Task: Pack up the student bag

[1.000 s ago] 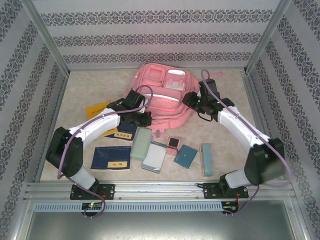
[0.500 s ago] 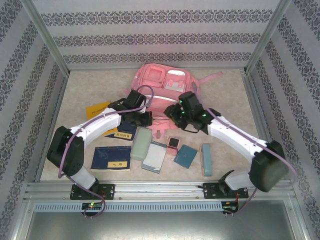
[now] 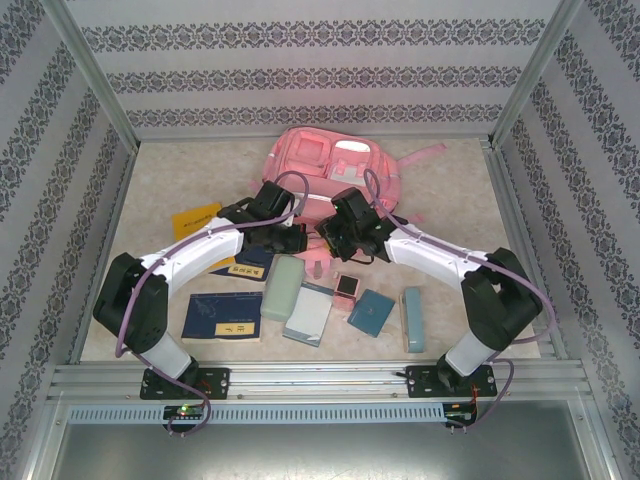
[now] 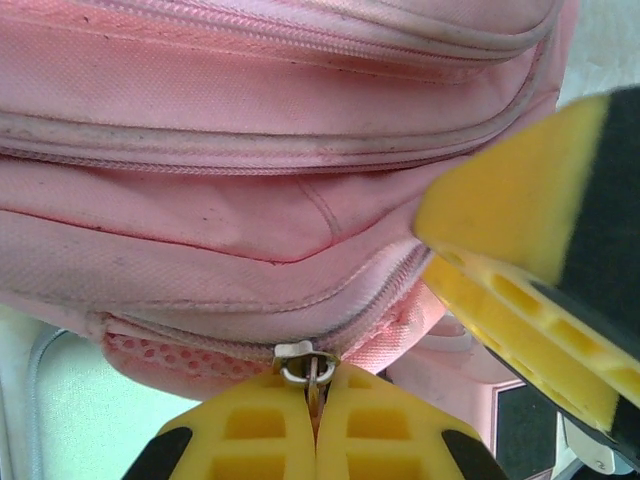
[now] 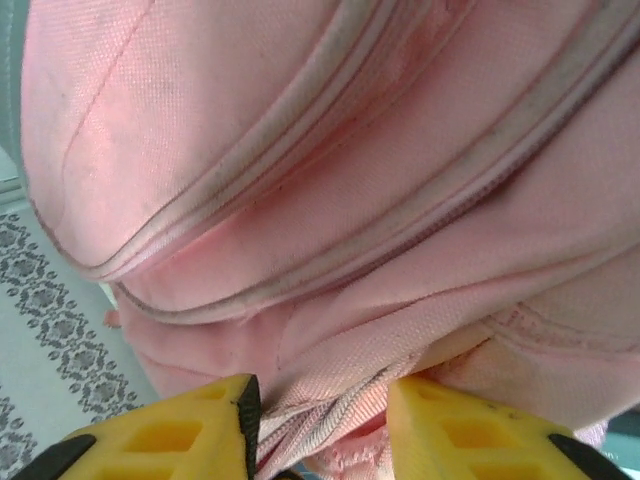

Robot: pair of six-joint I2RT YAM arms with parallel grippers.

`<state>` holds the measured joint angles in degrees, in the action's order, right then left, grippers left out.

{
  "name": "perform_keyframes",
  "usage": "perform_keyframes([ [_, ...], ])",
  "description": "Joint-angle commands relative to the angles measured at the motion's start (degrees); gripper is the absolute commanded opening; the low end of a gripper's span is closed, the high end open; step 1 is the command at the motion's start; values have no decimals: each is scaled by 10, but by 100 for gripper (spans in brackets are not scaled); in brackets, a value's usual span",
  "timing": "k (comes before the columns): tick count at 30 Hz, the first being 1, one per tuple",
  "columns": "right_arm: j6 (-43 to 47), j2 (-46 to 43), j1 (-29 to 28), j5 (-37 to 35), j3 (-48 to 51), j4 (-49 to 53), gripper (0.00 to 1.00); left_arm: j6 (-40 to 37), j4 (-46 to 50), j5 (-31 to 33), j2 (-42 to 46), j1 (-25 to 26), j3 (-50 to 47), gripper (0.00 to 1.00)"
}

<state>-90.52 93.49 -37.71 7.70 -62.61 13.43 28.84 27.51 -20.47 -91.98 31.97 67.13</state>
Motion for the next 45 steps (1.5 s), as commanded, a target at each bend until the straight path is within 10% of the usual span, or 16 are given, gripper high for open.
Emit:
perform_keyframes([
  [1, -20, 34, 3, -38, -24, -4, 33, 16, -60, -23, 29, 21, -8, 0],
  [9, -20, 27, 10, -64, -3, -22, 0, 9, -61, -8, 18, 29, -4, 0],
  [45, 120, -193, 151, -49, 145, -13, 0, -4, -18, 0, -68, -125, 55, 0],
])
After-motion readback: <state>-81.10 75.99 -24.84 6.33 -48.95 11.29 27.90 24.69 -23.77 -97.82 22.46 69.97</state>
